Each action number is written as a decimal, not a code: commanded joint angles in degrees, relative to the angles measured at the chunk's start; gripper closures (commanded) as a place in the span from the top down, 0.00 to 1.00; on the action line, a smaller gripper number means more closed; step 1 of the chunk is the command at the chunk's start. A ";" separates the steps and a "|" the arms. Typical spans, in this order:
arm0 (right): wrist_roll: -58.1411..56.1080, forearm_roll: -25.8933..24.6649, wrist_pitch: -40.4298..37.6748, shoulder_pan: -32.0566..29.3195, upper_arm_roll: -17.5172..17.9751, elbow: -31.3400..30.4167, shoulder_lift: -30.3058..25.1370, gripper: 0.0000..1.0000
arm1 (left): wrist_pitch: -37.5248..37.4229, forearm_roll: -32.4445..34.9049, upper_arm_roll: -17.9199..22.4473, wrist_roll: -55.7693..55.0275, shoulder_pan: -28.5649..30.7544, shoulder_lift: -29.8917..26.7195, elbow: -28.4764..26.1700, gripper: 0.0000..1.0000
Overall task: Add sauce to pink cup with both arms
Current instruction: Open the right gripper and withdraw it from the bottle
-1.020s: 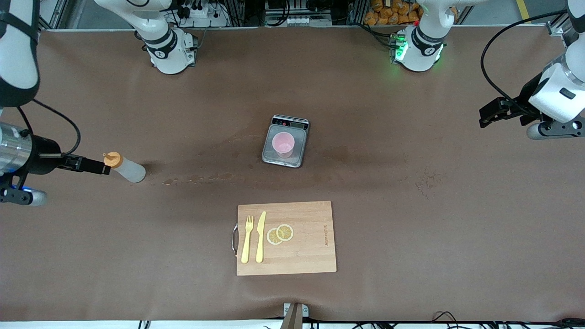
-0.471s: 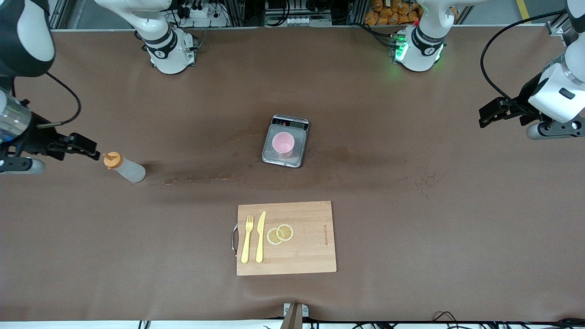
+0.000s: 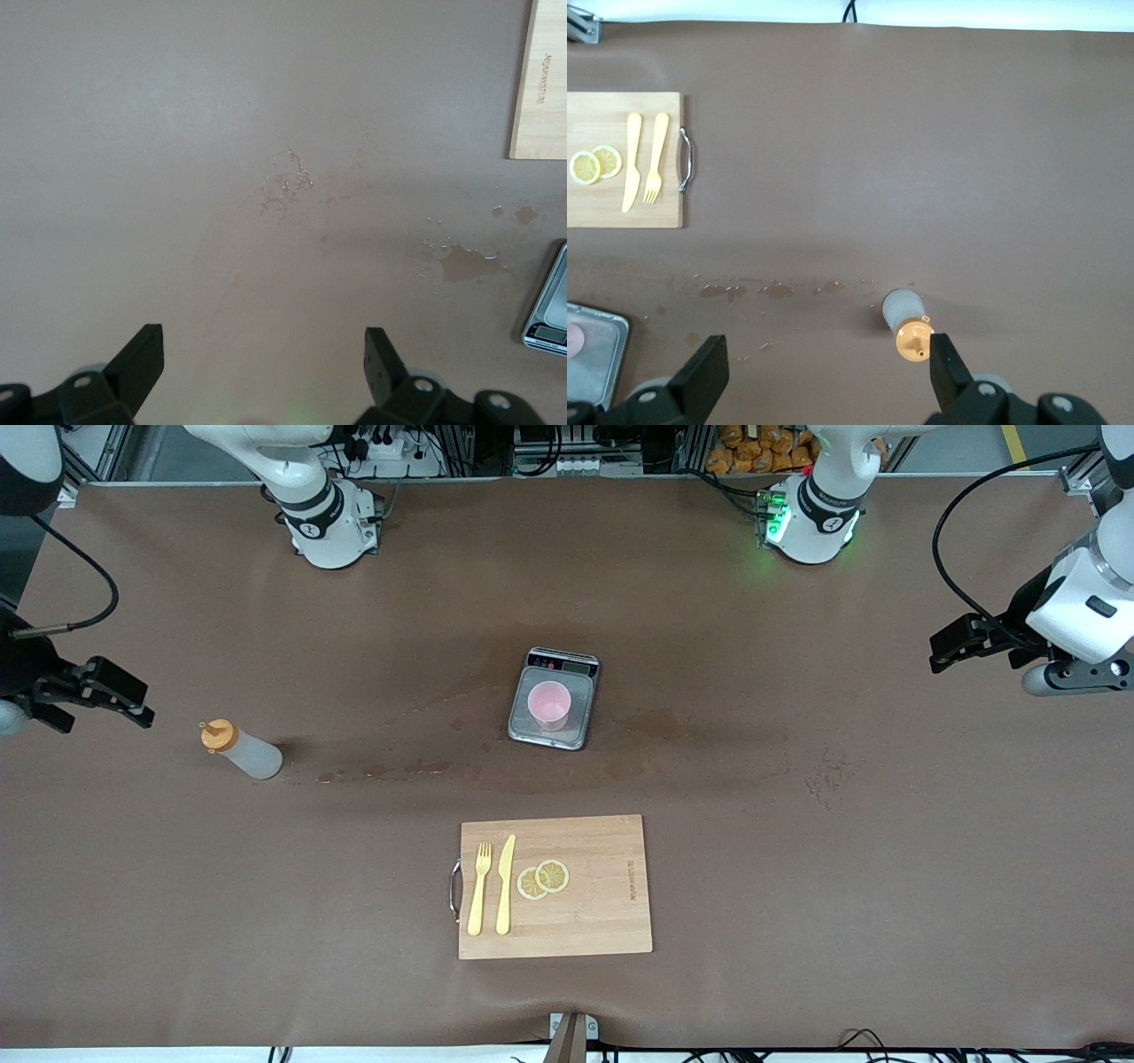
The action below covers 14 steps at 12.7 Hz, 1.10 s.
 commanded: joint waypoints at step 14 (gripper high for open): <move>-0.38 -3.40 -0.99 0.12 -0.46 2.71 0.21 1.00 | 0.25 -0.49 -0.04 1.13 -0.12 -0.45 -0.82 1.00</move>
